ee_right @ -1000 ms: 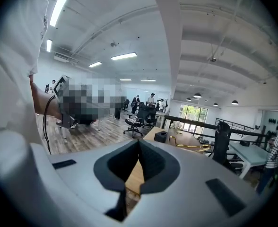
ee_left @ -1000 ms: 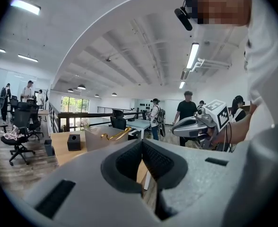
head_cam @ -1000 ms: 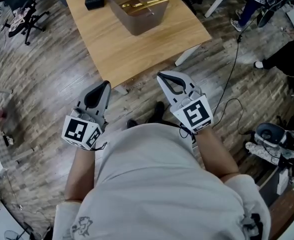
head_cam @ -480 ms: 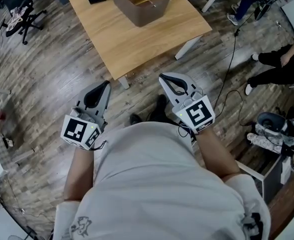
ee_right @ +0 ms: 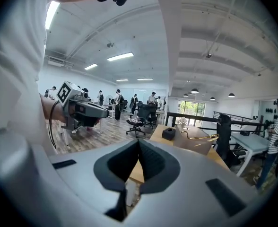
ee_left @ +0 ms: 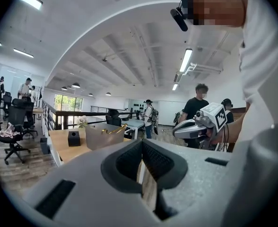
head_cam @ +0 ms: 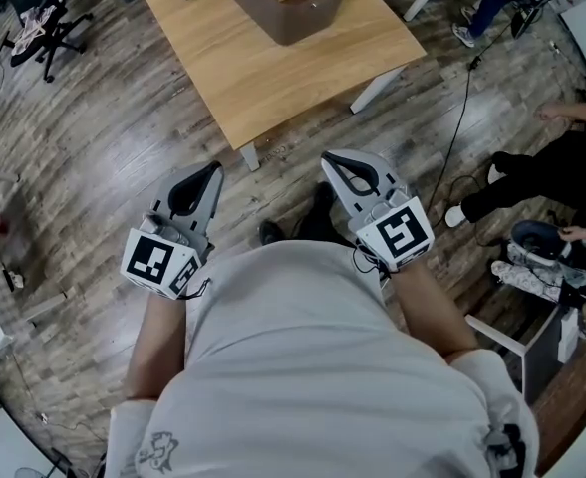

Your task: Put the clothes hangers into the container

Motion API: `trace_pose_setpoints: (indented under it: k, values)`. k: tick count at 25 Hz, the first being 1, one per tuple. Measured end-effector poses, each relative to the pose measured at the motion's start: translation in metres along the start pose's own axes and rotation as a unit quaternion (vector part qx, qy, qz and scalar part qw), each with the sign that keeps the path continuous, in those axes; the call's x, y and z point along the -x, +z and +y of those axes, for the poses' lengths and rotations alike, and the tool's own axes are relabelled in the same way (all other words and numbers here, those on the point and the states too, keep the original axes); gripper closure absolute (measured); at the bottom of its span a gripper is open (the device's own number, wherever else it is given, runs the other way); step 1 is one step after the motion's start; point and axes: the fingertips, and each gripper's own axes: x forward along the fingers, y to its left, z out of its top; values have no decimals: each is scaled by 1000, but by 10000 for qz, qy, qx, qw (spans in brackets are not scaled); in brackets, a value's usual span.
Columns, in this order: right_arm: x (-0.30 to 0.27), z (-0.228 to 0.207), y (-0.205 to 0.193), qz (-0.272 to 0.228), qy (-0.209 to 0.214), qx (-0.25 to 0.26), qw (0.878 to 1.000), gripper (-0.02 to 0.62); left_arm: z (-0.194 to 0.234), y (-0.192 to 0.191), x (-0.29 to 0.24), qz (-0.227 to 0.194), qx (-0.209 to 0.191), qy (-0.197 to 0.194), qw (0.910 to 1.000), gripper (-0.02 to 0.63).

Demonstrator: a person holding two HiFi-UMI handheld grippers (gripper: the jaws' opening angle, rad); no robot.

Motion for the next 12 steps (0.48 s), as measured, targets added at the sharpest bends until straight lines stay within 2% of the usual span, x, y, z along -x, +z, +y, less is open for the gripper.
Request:
trace_pose_setpoints:
  k: [12]
  values:
    - [-8,-11,3,21,-62,54,10000,589,14,0,1,-32,53,51,10000,600]
